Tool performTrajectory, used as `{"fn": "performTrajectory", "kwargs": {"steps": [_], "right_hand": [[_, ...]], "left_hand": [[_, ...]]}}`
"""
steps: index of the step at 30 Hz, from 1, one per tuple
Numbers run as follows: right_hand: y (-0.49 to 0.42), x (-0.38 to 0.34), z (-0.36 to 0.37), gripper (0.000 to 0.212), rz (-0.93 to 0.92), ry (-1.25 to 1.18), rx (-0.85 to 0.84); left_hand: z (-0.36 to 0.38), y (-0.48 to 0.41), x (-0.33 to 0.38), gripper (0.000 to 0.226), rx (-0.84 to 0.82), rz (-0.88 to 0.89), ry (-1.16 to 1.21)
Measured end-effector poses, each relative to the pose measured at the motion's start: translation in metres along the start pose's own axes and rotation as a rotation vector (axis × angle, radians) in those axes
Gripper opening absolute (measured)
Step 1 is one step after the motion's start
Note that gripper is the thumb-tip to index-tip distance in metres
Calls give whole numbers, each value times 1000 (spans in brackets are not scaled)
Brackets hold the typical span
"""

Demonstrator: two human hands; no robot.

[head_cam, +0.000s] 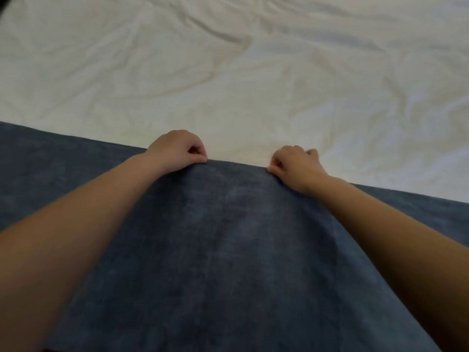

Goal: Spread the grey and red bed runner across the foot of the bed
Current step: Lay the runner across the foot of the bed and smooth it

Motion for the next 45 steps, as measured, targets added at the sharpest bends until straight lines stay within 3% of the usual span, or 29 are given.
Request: {"fn": "performTrajectory", "kwargs": {"steps": [5, 9, 13, 20, 26, 34, 41, 45], "right_hand": [[6, 4, 2, 30, 34, -58, 60], [21, 32, -13, 35, 66, -108, 36], [54, 81, -21, 44, 115, -79, -29], [60, 101, -4, 48, 196, 71, 116], [71, 116, -13, 30, 127, -101, 149], [99, 163, -20, 18, 68, -18, 91], [88, 172, -24, 24, 111, -107, 55], [96, 194, -37, 27, 59, -4, -51]], "left_hand": [[7, 1, 4, 13, 131, 7, -70], [19, -3, 33, 29, 101, 25, -6], [42, -15, 90, 30, 63, 109, 76], [63, -38, 140, 30, 144, 114, -45], [65, -37, 150, 29, 162, 88, -39], [88, -54, 215, 24, 16, 190, -22], [93, -59, 223, 28, 74, 70, -57], [97, -63, 234, 29, 12, 57, -32]]}}
Point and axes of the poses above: each hand's wrist, its own y-axis away from the middle knuckle, its own z-axis out of the palm, x = y × z, the point moved 3 cm from there along -y, towards the middle knuckle, and after that the axes turned 2 degrees about -x, right-handed, at the moved point
